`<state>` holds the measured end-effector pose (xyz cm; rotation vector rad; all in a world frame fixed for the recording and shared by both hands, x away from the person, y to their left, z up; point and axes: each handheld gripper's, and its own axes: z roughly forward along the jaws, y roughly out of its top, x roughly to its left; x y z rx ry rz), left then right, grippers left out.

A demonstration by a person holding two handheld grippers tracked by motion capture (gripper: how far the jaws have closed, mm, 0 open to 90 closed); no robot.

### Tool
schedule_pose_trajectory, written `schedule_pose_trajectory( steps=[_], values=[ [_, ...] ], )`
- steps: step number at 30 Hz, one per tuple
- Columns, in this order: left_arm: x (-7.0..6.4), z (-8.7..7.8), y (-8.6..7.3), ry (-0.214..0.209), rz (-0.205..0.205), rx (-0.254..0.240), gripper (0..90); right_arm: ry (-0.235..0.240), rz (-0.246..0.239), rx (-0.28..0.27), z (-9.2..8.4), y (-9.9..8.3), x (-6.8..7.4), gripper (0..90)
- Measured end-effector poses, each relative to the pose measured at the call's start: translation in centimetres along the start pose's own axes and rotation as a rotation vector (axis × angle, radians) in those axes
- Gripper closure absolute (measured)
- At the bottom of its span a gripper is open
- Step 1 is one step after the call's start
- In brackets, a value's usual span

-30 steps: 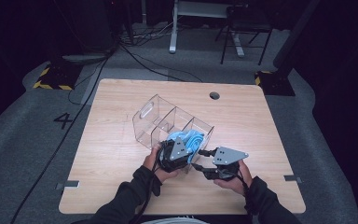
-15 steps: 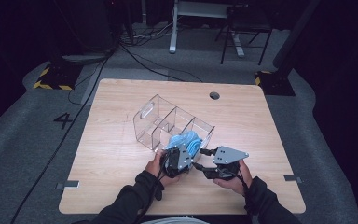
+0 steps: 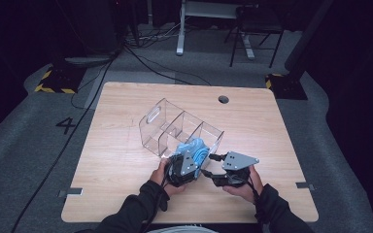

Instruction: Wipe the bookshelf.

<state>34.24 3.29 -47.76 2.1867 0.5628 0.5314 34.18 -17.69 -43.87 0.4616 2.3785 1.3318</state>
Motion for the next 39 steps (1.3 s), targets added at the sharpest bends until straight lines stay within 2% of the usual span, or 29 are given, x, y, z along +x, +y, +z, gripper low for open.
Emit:
schedule_pose_trajectory(
  steps=[1,5,8,9,10,11,13,18,19,20,21,23,26,27,29,33,35,39],
  values=[
    [-0.2,0.0,0.0,0.008,0.006,0.007,67.3,-0.003,0.000,0.001,0.0,0.0,0.0,41.2],
    [-0.5,0.0,-0.3,0.000,-0.016,0.009,67.3,-0.007,0.001,-0.005,-0.1,0.1,0.0,39.6],
    [-0.3,0.5,-0.7,-0.033,-0.044,0.030,67.2,-0.015,0.005,-0.006,-0.1,0.0,-0.1,38.6],
    [-0.1,0.9,-1.0,-0.071,-0.081,0.061,67.3,-0.017,0.004,-0.006,-0.1,0.0,-0.1,38.6],
    [0.2,1.3,-1.7,-0.107,-0.127,0.049,67.4,-0.020,0.004,-0.007,-0.1,0.0,-0.1,38.6],
    [0.2,1.3,-1.7,-0.107,-0.127,0.049,67.2,-0.020,0.004,-0.007,-0.1,0.0,-0.1,38.6],
    [-0.1,1.0,-1.1,-0.085,-0.074,0.069,67.1,-0.021,0.008,-0.009,-0.1,0.1,-0.1,39.3],
    [0.2,0.7,-0.7,-0.107,-0.067,0.059,66.9,-0.022,0.008,-0.018,-0.3,0.1,-0.2,40.9],
    [0.2,0.5,-0.6,-0.107,-0.065,0.040,67.0,-0.021,0.008,-0.017,-0.3,0.1,-0.2,41.1],
    [0.5,-0.3,0.0,-0.121,-0.071,-0.003,67.0,-0.018,0.007,-0.023,-0.4,0.1,-0.2,41.6],
    [0.5,-0.3,0.0,-0.121,-0.071,-0.003,67.0,-0.018,0.007,-0.023,-0.4,0.1,-0.2,41.6],
    [0.8,-1.6,1.0,-0.121,-0.064,-0.095,67.0,-0.023,0.006,-0.025,-0.5,0.3,-0.1,41.0],
    [1.3,-2.8,2.2,-0.109,-0.060,-0.160,66.9,-0.015,0.018,-0.033,-0.7,0.3,-0.2,40.7],
    [1.4,-2.9,2.4,-0.105,-0.060,-0.167,66.9,-0.018,0.020,-0.036,-0.7,0.3,-0.3,41.6],
    [1.5,-2.6,2.5,-0.105,-0.057,-0.164,66.8,-0.026,0.029,-0.039,-0.8,0.3,-0.4,42.0],
    [1.4,-1.2,2.1,-0.097,-0.042,-0.105,66.9,-0.013,0.019,-0.026,-0.7,0.3,-0.3,41.1],
    [1.1,-0.7,1.7,-0.082,-0.020,-0.079,67.0,-0.014,0.012,-0.018,-0.5,0.4,-0.2,40.8],
    [0.8,-0.2,1.4,-0.063,-0.006,-0.068,67.2,-0.006,0.018,-0.019,-0.5,0.3,-0.3,40.2]
  ],
)
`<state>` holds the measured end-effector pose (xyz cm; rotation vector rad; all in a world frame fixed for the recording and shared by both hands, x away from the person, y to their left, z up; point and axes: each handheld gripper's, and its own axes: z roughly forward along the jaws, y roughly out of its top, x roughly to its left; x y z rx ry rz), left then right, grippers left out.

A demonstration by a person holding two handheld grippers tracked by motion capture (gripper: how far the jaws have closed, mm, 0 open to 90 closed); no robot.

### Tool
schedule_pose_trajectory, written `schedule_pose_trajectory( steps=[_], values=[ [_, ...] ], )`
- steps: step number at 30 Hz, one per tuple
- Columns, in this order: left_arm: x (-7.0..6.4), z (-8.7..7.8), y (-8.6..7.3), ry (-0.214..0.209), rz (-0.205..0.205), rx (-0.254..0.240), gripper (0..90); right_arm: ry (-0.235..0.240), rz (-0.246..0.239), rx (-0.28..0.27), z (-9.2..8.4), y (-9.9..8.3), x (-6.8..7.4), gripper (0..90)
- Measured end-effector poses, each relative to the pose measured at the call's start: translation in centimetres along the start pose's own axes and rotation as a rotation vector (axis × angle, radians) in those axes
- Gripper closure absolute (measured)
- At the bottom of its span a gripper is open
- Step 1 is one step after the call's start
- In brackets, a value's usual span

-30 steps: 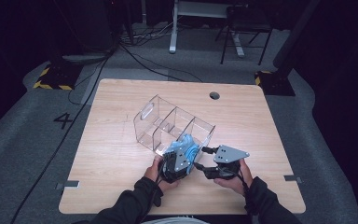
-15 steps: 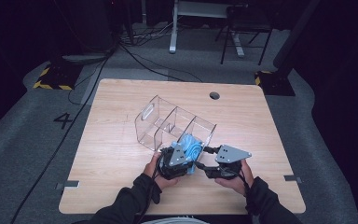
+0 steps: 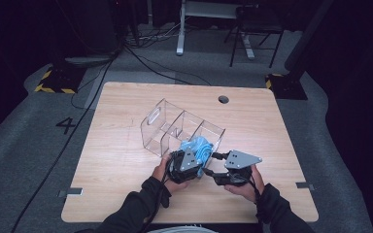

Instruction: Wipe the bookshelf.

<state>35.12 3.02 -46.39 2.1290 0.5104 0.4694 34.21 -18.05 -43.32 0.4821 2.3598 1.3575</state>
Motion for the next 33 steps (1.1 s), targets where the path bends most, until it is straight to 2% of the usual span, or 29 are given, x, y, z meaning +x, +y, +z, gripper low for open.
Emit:
schedule_pose_trajectory(
  steps=[1,2,5,9,12,15,16,18,20,23,26,29,33],
  values=[
    [-0.3,0.5,-0.3,0.019,0.023,0.028,67.3,0.003,0.004,-0.004,0.0,0.0,0.0,40.2],
    [-0.3,0.5,-0.3,0.019,0.023,0.028,67.3,0.003,0.004,-0.004,0.0,0.0,0.0,40.2],
    [-0.8,1.4,-0.8,0.048,0.059,0.073,67.4,0.004,0.011,-0.002,0.1,0.1,-0.1,40.1],
    [-0.9,1.6,-1.0,0.041,0.049,0.090,67.4,-0.002,0.015,-0.001,0.2,0.1,-0.1,40.2],
    [-1.0,1.7,-1.5,0.022,0.053,0.123,67.4,-0.008,0.013,-0.001,0.3,0.1,-0.1,40.2],
    [-0.8,1.7,-1.7,-0.037,0.032,0.164,67.5,-0.015,0.009,0.003,0.3,0.1,-0.1,41.2],
    [-0.8,1.7,-1.8,-0.046,0.027,0.158,67.4,-0.022,0.009,0.007,0.4,0.1,0.0,41.9],
    [-0.7,1.5,-1.5,-0.055,0.048,0.165,67.3,-0.014,0.014,0.010,0.5,0.2,0.0,42.4],
    [-0.5,1.1,-1.2,-0.060,0.033,0.142,67.2,-0.011,0.009,0.014,0.6,0.2,0.1,42.5],
    [-0.4,0.3,-0.6,-0.051,0.034,0.107,67.1,-0.003,0.009,0.011,0.6,0.2,0.2,42.8],
    [0.0,-1.3,0.4,-0.036,0.025,0.009,66.8,0.009,0.004,0.007,0.6,0.3,0.4,42.7],
    [0.1,-1.4,0.7,-0.035,0.024,-0.002,66.5,0.005,0.003,-0.002,0.4,0.4,0.5,42.9],
    [0.2,-0.3,0.4,-0.020,0.028,-0.004,66.7,0.006,0.017,0.004,0.5,0.3,0.4,43.1]
  ],
)
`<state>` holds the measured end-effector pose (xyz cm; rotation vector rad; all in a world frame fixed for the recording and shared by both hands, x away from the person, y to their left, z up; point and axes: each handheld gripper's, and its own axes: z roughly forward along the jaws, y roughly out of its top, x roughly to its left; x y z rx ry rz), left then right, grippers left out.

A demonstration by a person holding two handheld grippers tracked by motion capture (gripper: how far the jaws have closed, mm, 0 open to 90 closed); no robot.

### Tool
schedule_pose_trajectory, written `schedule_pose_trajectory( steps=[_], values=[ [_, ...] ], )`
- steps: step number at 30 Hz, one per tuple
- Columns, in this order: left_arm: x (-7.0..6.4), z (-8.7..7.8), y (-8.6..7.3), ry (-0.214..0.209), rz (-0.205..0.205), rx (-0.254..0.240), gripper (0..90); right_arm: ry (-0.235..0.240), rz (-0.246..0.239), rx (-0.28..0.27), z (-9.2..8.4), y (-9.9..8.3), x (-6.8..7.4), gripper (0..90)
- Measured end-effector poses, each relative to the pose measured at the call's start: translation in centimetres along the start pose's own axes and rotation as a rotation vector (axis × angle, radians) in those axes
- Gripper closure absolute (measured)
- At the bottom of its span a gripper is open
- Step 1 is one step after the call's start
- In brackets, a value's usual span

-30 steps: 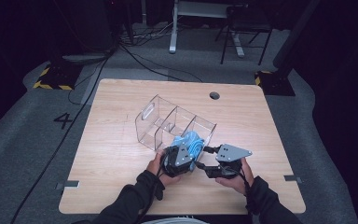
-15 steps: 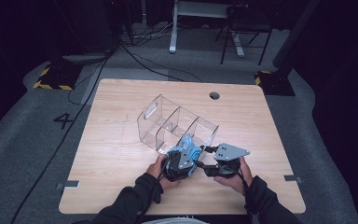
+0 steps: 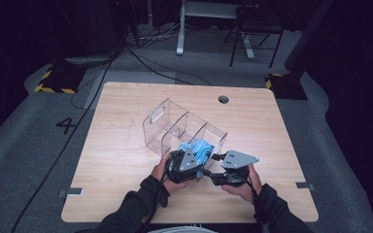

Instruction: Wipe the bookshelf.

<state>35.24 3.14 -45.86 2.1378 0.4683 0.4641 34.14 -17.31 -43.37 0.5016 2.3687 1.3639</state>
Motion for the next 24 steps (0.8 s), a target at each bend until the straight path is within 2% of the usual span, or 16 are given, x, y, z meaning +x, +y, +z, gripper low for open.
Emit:
schedule_pose_trajectory(
  steps=[2,5,8,9,11,14,15,16,22,24],
  values=[
    [-0.1,0.4,0.0,0.023,0.002,0.002,66.9,0.000,0.002,0.002,0.0,0.1,0.0,43.3],
    [-0.1,0.9,-0.3,0.028,-0.006,0.012,67.0,0.005,0.001,0.000,0.0,0.0,0.0,44.0],
    [-0.5,1.6,-0.6,0.050,-0.005,0.045,67.0,0.001,-0.004,-0.001,0.1,0.1,0.1,44.0],
    [-0.6,1.9,-0.8,0.053,0.008,0.072,66.9,-0.001,-0.004,0.000,0.1,0.0,0.1,43.9],
    [-0.9,2.4,-1.1,0.062,0.010,0.087,66.9,-0.013,0.001,0.003,0.1,0.0,0.1,43.4],
    [-1.0,2.8,-1.3,0.053,0.012,0.115,67.0,-0.020,0.009,0.003,0.0,0.0,-0.1,43.2],
    [-1.0,3.1,-1.6,0.034,-0.001,0.142,67.0,-0.022,0.013,0.004,0.0,-0.1,-0.2,43.2],
    [-0.9,3.3,-2.2,0.009,-0.025,0.135,67.5,-0.030,0.014,0.007,0.1,-0.1,-0.3,43.4],
    [-0.6,2.7,-1.8,-0.041,-0.012,0.170,67.3,-0.031,0.014,0.008,0.1,-0.1,-0.3,43.4],
    [-0.4,2.3,-1.8,-0.061,-0.008,0.159,67.2,-0.032,0.015,0.007,0.0,-0.2,-0.4,43.4]
  ],
)
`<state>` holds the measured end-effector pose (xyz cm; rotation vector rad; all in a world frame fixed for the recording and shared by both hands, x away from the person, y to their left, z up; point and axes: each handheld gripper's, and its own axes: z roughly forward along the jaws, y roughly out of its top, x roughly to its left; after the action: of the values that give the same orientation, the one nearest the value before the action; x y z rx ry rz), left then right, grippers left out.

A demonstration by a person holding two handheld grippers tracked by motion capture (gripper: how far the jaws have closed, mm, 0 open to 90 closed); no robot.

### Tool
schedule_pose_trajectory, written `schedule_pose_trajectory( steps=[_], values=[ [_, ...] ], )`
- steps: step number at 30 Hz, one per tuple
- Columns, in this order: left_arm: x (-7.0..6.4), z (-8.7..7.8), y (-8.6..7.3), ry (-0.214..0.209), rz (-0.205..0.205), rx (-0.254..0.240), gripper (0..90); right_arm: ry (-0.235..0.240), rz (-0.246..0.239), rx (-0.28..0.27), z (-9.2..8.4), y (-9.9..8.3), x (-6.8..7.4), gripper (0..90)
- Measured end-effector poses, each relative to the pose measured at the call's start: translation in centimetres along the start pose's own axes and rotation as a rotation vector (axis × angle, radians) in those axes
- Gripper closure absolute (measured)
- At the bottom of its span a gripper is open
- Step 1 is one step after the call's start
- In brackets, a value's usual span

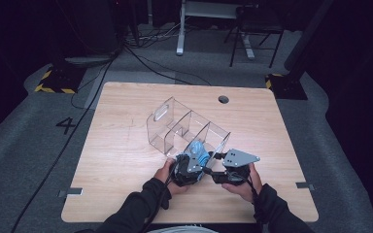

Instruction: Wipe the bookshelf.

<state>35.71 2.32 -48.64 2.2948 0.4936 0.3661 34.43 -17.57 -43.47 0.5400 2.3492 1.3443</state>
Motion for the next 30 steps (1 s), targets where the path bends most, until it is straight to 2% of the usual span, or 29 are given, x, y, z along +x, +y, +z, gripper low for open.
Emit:
schedule_pose_trajectory(
  steps=[3,4,5,8,9,15,17,20,23,27,29,30],
  values=[
    [0.0,-0.8,0.3,0.010,-0.004,-0.059,66.9,0.008,-0.004,-0.003,-0.1,0.0,0.0,43.6],
    [0.1,-1.4,0.6,0.014,-0.015,-0.107,66.9,0.012,-0.004,-0.005,-0.2,0.0,0.1,43.8],
    [0.1,-1.4,0.6,0.014,-0.015,-0.107,66.9,0.012,-0.004,-0.005,-0.2,0.0,0.1,43.8],
    [0.1,-1.7,0.8,0.013,-0.041,-0.160,66.8,0.003,-0.037,-0.021,-0.4,0.4,0.7,44.5],
    [0.1,-1.6,0.8,0.013,-0.044,-0.162,66.9,0.005,-0.038,-0.025,-0.4,0.5,0.8,44.6],
    [-0.1,-0.3,0.6,0.043,-0.047,-0.133,67.1,0.005,-0.021,0.009,-0.1,0.1,0.7,44.0],
    [-0.3,0.2,0.4,0.065,-0.050,-0.108,67.1,0.005,-0.021,0.008,0.0,0.1,0.7,44.0],
    [-0.4,1.2,0.0,0.064,-0.063,-0.071,67.1,0.007,-0.017,0.007,0.0,0.1,0.7,44.1],
    [-0.5,1.3,0.0,0.067,-0.068,-0.063,67.3,0.003,-0.012,0.006,0.0,0.0,0.6,44.1],
    [-0.4,0.9,0.0,0.035,-0.068,-0.032,67.4,0.001,-0.010,0.005,0.0,0.0,0.7,44.2],
    [-0.2,0.4,0.1,0.000,-0.046,-0.002,67.3,0.004,-0.009,0.003,0.0,-0.1,0.6,44.2],
    [-0.2,-0.1,0.1,-0.028,-0.022,0.020,67.2,0.004,-0.007,0.005,-0.1,-0.1,0.6,44.2]
  ],
)
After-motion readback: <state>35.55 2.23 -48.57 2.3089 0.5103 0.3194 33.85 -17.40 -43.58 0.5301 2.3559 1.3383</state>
